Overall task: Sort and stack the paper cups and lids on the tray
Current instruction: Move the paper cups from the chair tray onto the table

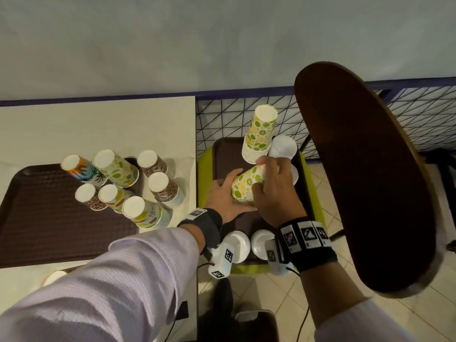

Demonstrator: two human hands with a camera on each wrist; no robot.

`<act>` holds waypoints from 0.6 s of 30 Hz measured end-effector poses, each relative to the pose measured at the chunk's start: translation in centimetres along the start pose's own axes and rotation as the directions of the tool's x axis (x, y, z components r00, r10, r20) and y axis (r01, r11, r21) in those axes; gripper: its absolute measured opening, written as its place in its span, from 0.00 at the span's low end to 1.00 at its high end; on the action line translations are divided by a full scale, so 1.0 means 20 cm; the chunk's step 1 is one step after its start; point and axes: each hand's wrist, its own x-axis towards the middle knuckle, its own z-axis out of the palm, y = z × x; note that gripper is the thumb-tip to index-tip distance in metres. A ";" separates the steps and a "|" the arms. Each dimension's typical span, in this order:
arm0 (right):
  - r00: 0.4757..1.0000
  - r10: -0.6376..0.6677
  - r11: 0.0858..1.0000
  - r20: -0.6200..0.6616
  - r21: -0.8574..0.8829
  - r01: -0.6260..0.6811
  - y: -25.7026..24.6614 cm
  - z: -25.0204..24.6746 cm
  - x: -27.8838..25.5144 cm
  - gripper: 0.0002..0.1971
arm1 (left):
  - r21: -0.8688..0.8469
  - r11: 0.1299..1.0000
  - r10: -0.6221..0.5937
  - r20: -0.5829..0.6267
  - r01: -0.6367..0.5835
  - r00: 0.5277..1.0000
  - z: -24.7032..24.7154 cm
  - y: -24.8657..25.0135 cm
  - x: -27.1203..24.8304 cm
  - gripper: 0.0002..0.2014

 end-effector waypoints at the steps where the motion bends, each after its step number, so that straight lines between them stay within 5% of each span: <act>1: 1.000 -0.029 1.000 0.002 0.008 0.029 -0.03 -0.01 0.00 0.26 | -0.025 1.000 0.008 -0.024 -0.008 1.000 -0.01 0.01 -0.01 0.54; 5: 0.993 -0.106 0.994 0.046 -0.020 0.107 -0.16 -0.01 0.05 0.29 | -0.173 0.985 -0.040 -0.117 0.019 0.992 -0.07 0.05 -0.07 0.48; 7: 0.993 -0.092 0.988 0.080 0.135 0.080 -0.21 -0.04 0.09 0.32 | -0.283 0.959 -0.074 -0.142 0.031 0.987 -0.11 0.06 -0.10 0.44; 10: 0.996 0.090 0.935 -0.015 0.345 -0.080 -0.19 -0.12 0.22 0.32 | -0.428 0.903 -0.114 -0.181 0.027 0.977 -0.16 0.04 -0.13 0.31; 13: 0.893 0.420 0.815 -0.163 0.500 -0.292 -0.02 -0.12 0.38 0.29 | -0.513 0.858 -0.138 -0.182 0.026 0.974 -0.20 0.04 -0.15 0.34; 18: 0.867 0.487 0.845 -0.109 0.311 -0.436 0.16 0.01 0.57 0.39 | -0.593 0.805 -0.156 -0.160 0.031 0.975 -0.27 0.09 -0.20 0.36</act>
